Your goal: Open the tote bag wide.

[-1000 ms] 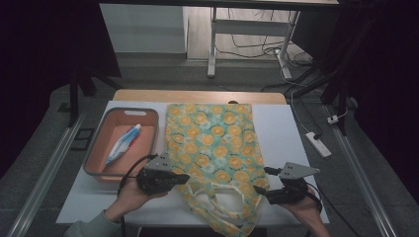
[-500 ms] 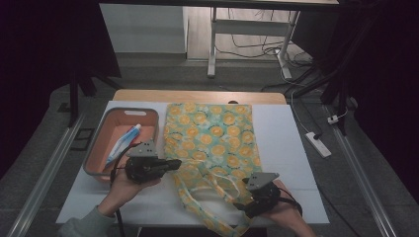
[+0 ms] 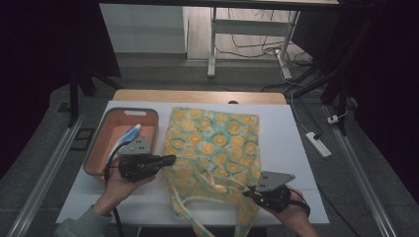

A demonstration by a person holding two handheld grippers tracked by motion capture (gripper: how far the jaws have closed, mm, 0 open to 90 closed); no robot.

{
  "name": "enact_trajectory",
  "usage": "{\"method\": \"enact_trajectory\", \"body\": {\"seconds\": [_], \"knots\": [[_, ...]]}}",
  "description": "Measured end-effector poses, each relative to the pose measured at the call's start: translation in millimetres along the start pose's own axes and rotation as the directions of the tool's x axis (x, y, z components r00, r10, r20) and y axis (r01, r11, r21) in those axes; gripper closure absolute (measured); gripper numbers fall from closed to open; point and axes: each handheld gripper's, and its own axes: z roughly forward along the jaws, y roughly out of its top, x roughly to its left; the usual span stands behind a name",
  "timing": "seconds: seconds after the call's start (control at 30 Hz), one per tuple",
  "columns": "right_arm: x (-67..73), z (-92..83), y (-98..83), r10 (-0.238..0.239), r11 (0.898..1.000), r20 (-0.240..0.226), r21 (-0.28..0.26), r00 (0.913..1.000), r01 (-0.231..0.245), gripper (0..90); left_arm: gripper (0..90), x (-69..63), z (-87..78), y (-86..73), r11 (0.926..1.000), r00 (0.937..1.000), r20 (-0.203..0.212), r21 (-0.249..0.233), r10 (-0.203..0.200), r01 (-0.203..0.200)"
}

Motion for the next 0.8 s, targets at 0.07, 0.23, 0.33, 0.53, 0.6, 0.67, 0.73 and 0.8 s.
{"method": "enact_trajectory", "body": {"seconds": [0.07,0.23,0.33,0.53,0.6,0.67,0.73,0.8], "knots": [[6.2,-18.7,13.3,-0.02,0.998,-0.003,-0.063,0.9998,0.02,89.5,88.4,0.4,-1.4,1.6,0.9999,0.9999,-0.012,-0.011,0.0,0.0],[0.5,-45.5,35.8,-0.008,0.985,0.041,-0.173,0.9991,0.015,89.5,88.4,3.4,3.3,8.7,0.9997,0.9987,-0.051,-0.025,0.002,-0.004],[-20.0,-39.7,37.0,0.044,0.985,0.066,-0.171,0.9968,-0.032,89.5,88.3,7.4,8.9,13.5,0.9998,0.9964,-0.084,-0.015,0.012,-0.013],[-71.4,-5.4,18.2,0.19,0.978,0.075,-0.103,0.979,-0.182,89.5,88.2,27.8,37.1,20.7,0.9991,0.9895,-0.143,0.034,-0.022,0.027],[-89.4,13.1,3.5,0.252,0.967,0.068,-0.06,0.9653,-0.248,89.5,88.1,31.7,47.7,21.7,0.9978,0.9868,-0.161,0.061,-0.014,0.024],[-99.6,32.3,-14.8,0.289,0.957,0.061,-0.008,0.9555,-0.289,89.5,88.2,36.1,63.3,21.8,0.9946,0.986,-0.166,0.098,-0.018,0.035],[-101.8,42.3,-25.5,0.303,0.952,0.065,0.03,0.9509,-0.305,89.5,88.0,36.9,67.9,21.6,0.9931,0.986,-0.166,0.112,-0.016,0.035],[-103.2,49.4,-33.8,0.318,0.945,0.065,0.061,0.9459,-0.322,89.5,87.9,36.9,76.9,20.7,0.9897,0.9849,-0.173,0.14,-0.005,0.03]]}}
